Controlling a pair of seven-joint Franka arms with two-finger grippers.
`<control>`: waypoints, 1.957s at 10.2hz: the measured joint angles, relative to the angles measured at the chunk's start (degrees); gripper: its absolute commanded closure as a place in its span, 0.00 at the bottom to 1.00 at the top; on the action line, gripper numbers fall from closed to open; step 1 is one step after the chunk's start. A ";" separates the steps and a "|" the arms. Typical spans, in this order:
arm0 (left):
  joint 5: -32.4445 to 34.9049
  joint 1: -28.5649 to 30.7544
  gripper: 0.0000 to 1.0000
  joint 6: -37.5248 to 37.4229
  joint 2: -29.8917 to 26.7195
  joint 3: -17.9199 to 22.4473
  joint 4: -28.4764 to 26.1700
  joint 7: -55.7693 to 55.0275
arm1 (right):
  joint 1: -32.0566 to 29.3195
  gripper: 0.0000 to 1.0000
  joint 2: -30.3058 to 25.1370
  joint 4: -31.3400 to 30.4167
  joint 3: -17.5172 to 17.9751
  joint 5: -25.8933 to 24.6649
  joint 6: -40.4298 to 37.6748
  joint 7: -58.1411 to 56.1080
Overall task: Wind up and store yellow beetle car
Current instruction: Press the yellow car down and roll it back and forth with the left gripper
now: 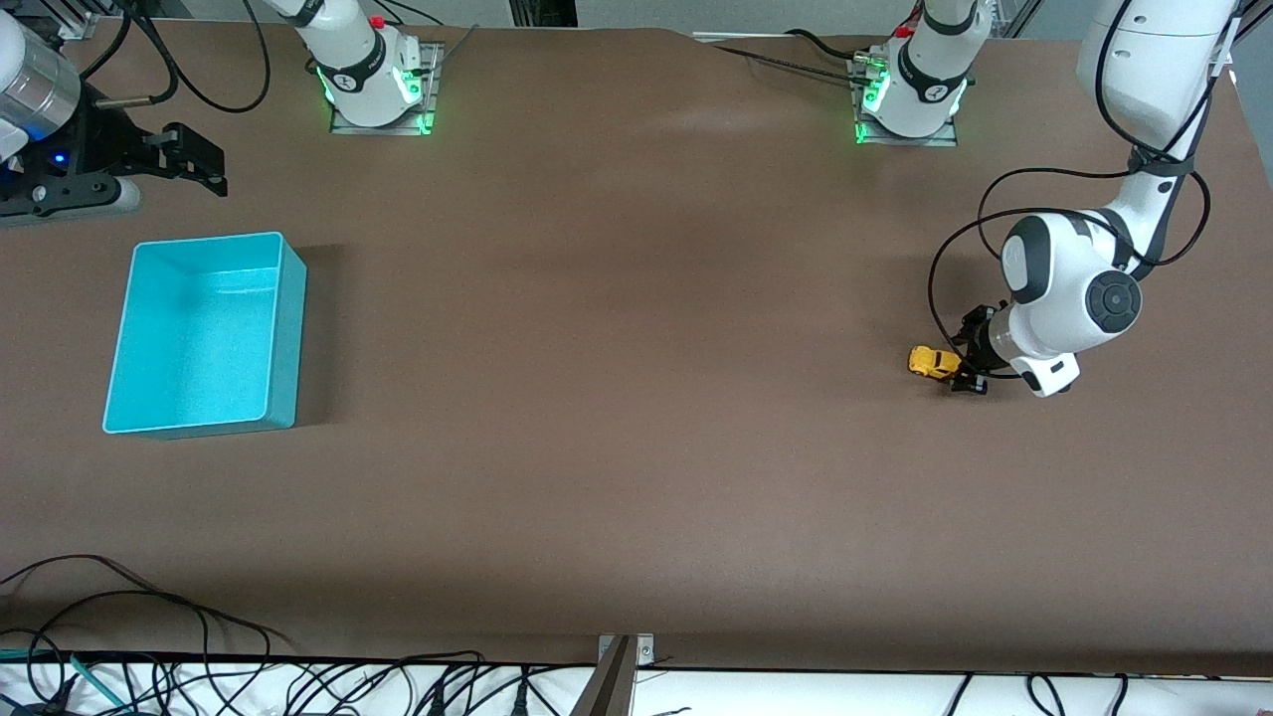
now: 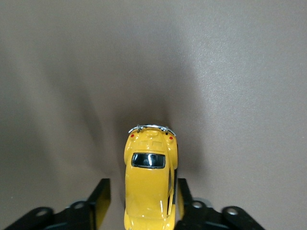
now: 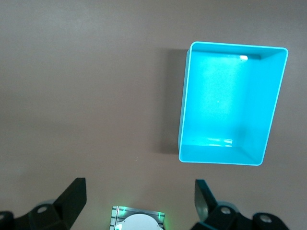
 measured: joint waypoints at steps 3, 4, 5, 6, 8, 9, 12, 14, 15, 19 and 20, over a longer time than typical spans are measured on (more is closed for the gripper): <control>0.00 0.00 1.00 0.12 -0.21 -0.14 0.17 -1.19 | 0.00 0.00 0.02 0.00 0.00 0.00 -0.01 0.00; 0.00 0.05 1.00 0.18 -0.32 -0.65 0.59 -2.70 | 0.00 0.00 0.03 0.00 0.00 0.00 -0.03 0.00; 0.00 0.04 1.00 -0.04 -0.79 -1.90 1.02 -5.25 | 0.00 0.00 0.03 0.00 0.00 0.00 -0.06 0.00; 0.00 0.01 1.00 -0.73 -1.69 -3.99 1.26 -8.63 | 0.00 0.00 0.04 0.00 0.01 0.00 -0.08 0.00; 0.00 -0.23 1.00 -1.33 -2.70 -9.13 1.31 -16.07 | -0.01 0.00 0.09 0.00 0.01 0.00 -0.09 0.00; 0.00 -0.34 1.00 -1.33 -2.65 -11.20 1.42 -19.13 | -0.01 0.00 0.10 0.00 0.01 0.00 -0.09 0.00; -0.01 -1.40 1.00 -1.33 -0.33 -14.84 3.90 -26.28 | -0.01 0.00 0.12 0.00 0.01 0.00 -0.10 0.00; -0.01 -3.62 1.00 -1.06 2.70 -15.09 6.05 -29.26 | -0.01 0.00 0.14 0.00 0.01 0.00 -0.12 0.00; -0.01 -3.83 1.00 -1.04 3.60 -15.09 6.49 -29.47 | 0.00 0.00 0.15 0.00 0.01 0.00 -0.12 0.00; -0.01 -3.15 1.00 -0.85 4.65 -14.22 6.80 -30.85 | 0.00 0.00 0.18 0.00 0.01 0.00 -0.18 0.00; 0.06 -2.90 1.00 -1.15 4.54 -13.62 6.80 -30.87 | 0.00 0.00 0.21 0.00 0.01 0.00 -0.23 0.00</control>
